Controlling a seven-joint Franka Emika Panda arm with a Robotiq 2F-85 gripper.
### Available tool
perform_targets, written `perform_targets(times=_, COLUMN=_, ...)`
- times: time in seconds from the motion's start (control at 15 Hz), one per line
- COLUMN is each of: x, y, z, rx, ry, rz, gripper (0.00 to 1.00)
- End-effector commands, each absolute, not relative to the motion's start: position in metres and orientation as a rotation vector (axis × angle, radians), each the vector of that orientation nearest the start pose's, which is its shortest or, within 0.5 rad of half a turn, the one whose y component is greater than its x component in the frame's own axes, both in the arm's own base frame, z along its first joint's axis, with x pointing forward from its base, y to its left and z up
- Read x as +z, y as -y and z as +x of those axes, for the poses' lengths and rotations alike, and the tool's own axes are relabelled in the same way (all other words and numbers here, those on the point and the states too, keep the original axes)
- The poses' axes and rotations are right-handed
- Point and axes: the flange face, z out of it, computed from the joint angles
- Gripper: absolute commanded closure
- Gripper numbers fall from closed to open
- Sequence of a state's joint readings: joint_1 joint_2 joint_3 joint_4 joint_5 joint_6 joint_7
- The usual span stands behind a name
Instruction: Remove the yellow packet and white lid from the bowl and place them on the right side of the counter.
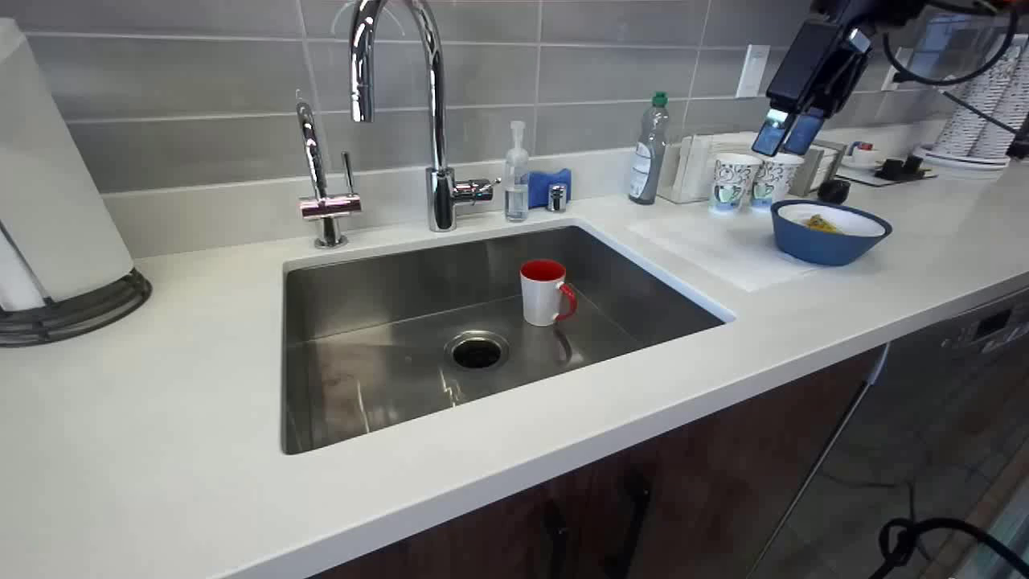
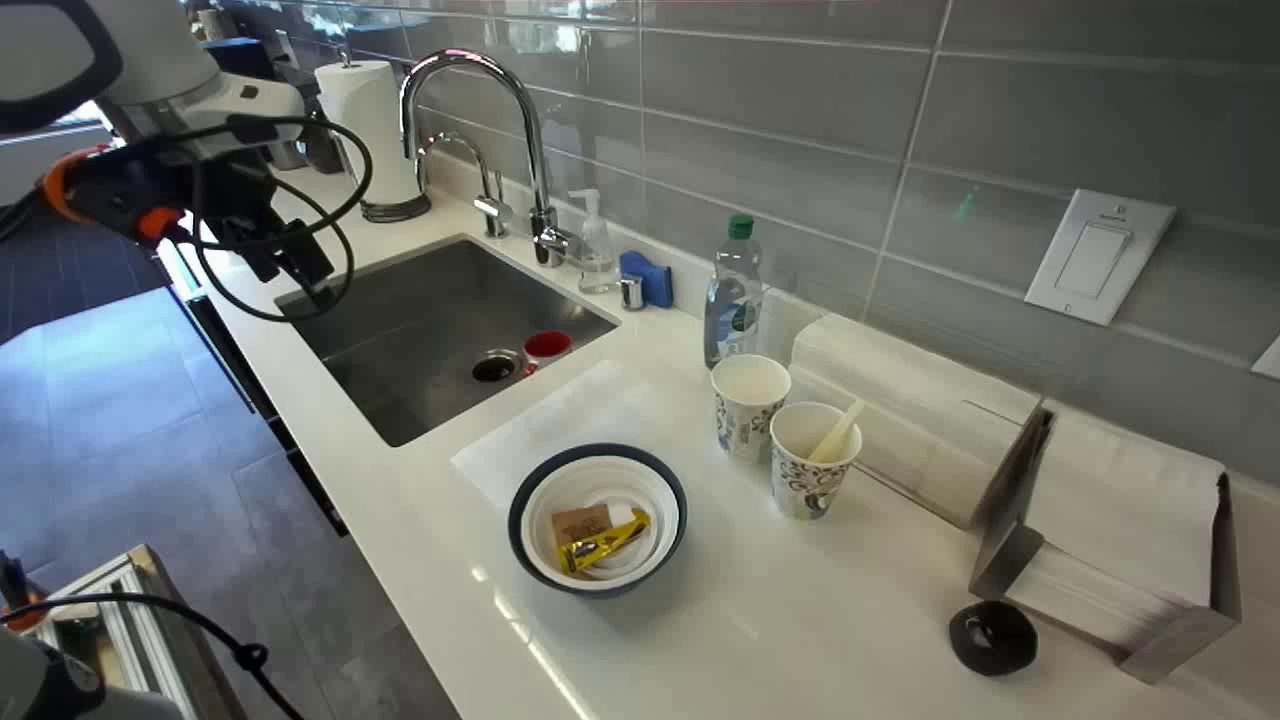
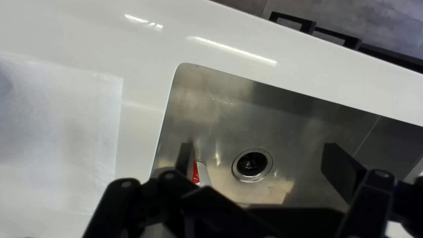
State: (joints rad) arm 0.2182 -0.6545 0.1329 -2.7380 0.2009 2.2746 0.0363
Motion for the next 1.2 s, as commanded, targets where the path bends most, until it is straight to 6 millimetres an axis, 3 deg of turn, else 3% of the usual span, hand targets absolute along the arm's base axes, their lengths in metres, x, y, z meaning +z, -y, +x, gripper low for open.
perform_targets(times=0.0, x=0.428, y=-0.125, z=0.333, rx=-0.259, ry=0.270, rz=-3.002, gripper=0.00)
perform_targets(times=0.53, x=0.429, y=-0.118, z=0.337, rx=-0.288, ry=0.250, rz=-3.019, gripper=0.00)
perform_targets(times=0.73, x=0.434, y=-0.081, z=0.349, rx=-0.352, ry=0.133, rz=-3.062, gripper=0.00)
perform_targets(times=1.13, x=0.432, y=0.022, z=0.358, rx=-0.440, ry=-0.226, rz=-3.061, gripper=0.00)
